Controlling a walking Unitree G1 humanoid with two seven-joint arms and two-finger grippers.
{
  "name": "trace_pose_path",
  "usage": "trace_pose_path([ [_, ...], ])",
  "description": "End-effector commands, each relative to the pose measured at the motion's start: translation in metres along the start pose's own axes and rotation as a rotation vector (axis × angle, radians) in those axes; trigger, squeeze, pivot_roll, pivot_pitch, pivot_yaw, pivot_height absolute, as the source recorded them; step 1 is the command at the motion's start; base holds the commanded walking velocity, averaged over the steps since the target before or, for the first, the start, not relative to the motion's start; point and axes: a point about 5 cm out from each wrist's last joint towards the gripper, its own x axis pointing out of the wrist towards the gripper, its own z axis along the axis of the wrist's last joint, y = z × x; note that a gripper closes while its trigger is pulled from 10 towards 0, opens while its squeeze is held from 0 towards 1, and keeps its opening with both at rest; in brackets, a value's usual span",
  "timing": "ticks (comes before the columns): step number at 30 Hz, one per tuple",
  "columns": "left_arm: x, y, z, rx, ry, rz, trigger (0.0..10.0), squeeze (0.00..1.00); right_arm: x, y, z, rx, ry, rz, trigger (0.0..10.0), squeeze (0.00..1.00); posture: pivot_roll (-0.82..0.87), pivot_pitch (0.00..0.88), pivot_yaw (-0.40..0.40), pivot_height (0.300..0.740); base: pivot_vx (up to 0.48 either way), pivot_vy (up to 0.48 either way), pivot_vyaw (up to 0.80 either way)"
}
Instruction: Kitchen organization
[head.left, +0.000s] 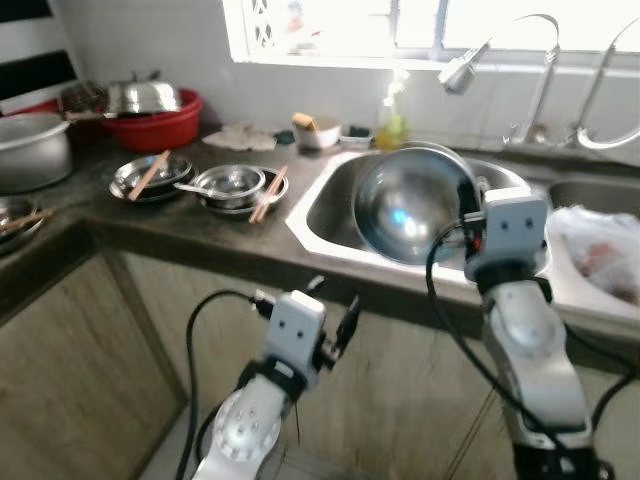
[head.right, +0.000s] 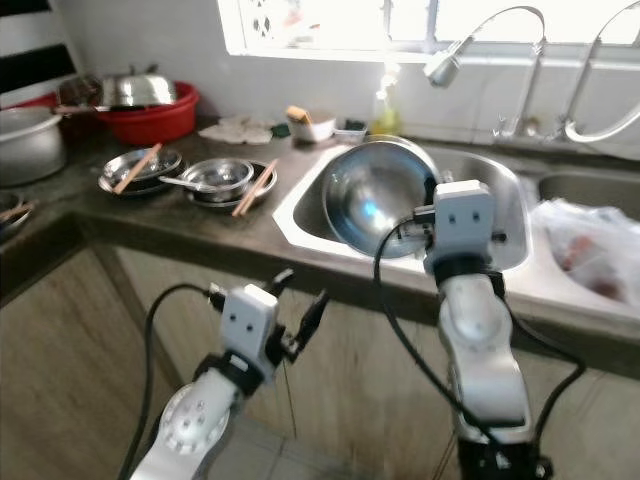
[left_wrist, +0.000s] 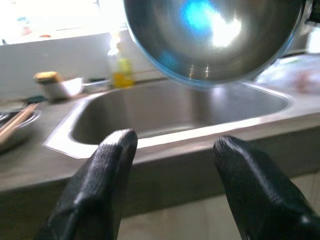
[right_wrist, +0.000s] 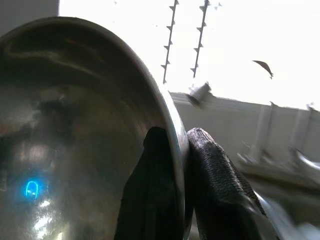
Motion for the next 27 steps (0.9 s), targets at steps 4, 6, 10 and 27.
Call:
trace_pose_path([
  [4, 0.002, 0.003, 0.005, -0.006, -0.015, 0.016, 10.0, 0.00, 0.004, 0.001, 0.004, 0.014, -0.011, 0.024, 10.0, 0.00, 0.00, 0.000, -0.029, 0.740, 0.480, 0.000, 0.00],
  [6, 0.002, 0.003, 0.005, -0.005, -0.015, 0.016, 10.0, 0.00, 0.006, 0.000, 0.005, 0.014, -0.010, 0.025, 10.0, 0.00, 0.00, 0.000, -0.029, 0.740, 0.480, 0.000, 0.00],
  [10, 0.003, 0.003, 0.005, -0.003, -0.015, 0.012, 10.0, 0.00, 0.017, -0.006, 0.008, -0.026, 0.012, 0.027, 10.0, 0.00, 0.00, 0.000, -0.030, 0.740, 0.480, 0.000, 0.00],
  [27, 0.002, 0.004, 0.002, -0.002, -0.002, 0.028, 10.0, 0.00, 0.040, -0.020, -0.026, -0.102, 0.313, 0.077, 10.0, 0.00, 0.01, 0.000, -0.039, 0.740, 0.469, 0.000, 0.00],
])
